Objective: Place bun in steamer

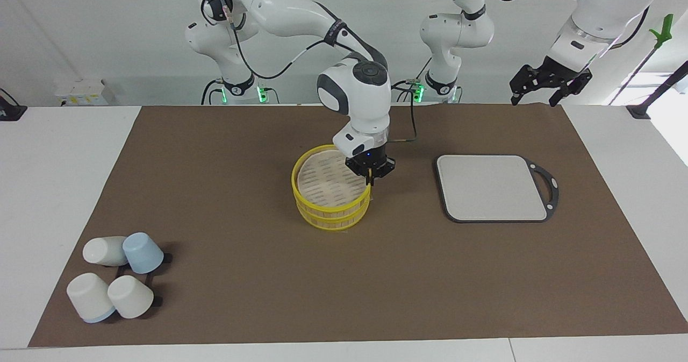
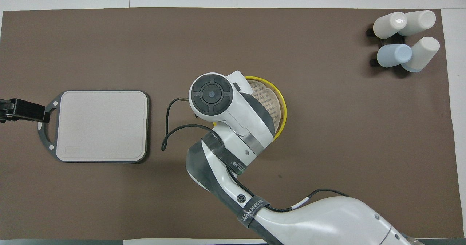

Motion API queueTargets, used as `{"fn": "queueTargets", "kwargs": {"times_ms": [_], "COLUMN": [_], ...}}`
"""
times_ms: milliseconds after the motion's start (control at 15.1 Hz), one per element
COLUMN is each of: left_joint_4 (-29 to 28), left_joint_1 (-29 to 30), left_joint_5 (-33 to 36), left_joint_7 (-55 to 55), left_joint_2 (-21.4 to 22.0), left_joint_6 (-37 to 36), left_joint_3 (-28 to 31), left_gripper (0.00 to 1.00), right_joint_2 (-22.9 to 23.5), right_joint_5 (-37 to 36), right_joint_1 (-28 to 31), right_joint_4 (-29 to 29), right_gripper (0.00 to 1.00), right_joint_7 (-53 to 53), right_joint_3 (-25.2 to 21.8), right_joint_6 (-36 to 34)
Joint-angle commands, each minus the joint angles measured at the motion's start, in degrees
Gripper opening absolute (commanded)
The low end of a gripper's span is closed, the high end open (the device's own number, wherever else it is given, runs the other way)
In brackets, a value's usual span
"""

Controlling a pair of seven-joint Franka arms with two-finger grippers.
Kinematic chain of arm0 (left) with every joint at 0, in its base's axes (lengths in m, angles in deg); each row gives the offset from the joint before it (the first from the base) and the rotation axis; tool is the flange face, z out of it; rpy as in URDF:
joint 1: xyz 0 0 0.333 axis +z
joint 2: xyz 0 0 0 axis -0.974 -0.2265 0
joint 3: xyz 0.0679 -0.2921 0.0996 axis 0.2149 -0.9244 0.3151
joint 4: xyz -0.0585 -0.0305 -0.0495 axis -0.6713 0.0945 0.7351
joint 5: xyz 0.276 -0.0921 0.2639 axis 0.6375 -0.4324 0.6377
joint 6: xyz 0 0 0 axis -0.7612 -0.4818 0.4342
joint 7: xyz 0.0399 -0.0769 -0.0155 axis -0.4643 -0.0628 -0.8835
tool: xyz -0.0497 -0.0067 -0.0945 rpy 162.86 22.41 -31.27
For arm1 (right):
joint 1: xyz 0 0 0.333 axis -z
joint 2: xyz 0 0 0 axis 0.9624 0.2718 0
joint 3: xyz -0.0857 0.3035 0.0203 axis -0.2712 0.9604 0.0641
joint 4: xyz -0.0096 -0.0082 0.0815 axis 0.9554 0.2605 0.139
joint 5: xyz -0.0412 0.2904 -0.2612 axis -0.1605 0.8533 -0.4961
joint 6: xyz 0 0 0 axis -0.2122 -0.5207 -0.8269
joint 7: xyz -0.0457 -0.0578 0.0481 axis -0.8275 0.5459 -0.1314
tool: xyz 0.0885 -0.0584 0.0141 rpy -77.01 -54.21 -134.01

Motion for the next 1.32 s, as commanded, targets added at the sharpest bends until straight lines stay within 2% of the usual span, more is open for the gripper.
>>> {"fn": "queueTargets", "kwargs": {"times_ms": [0,198,330,528,726,858,1057,1255], "left_joint_4": [1.2,1.4,1.4,1.4,1.4,1.3,1.4,1.1], "left_joint_1": [0.1,0.1,0.1,0.1,0.1,0.1,0.1,0.1], "left_joint_5": [1.0,1.0,1.0,1.0,1.0,1.0,1.0,1.1], "left_joint_7": [0.3,0.2,0.2,0.2,0.2,0.3,0.3,0.3], "left_joint_2": [-0.7,-0.7,-0.7,-0.7,-0.7,-0.7,-0.7,-0.5], "left_joint_6": [0.2,0.2,0.2,0.2,0.2,0.2,0.2,0.6], "left_joint_3": [0.0,0.0,0.0,0.0,0.0,0.0,0.0,0.0], "left_gripper": [1.00,1.00,1.00,1.00,1.00,1.00,1.00,1.00], "right_joint_2": [-5.6,-13.2,-17.2,-19.8,-20.2,-21.3,-23.6,-23.8], "right_joint_5": [0.1,-0.2,-0.2,0.0,0.0,0.3,2.8,3.8], "right_joint_1": [2.1,8.1,14.6,25.5,34.6,37.3,41.0,41.6], "right_joint_4": [-1.4,-0.8,0.1,0.2,1.6,4.1,8.8,9.4], "right_gripper": [1.00,1.00,1.00,1.00,1.00,1.00,1.00,1.00], "right_joint_7": [3.9,17.3,28.0,44.4,56.3,57.3,56.7,56.6], "right_joint_3": [0.2,-0.2,-0.1,-0.1,-0.1,-0.1,-0.2,-0.2], "right_joint_6": [-6.4,-15.0,-18.7,-22.1,-23.1,-24.3,-22.6,-21.7]}}
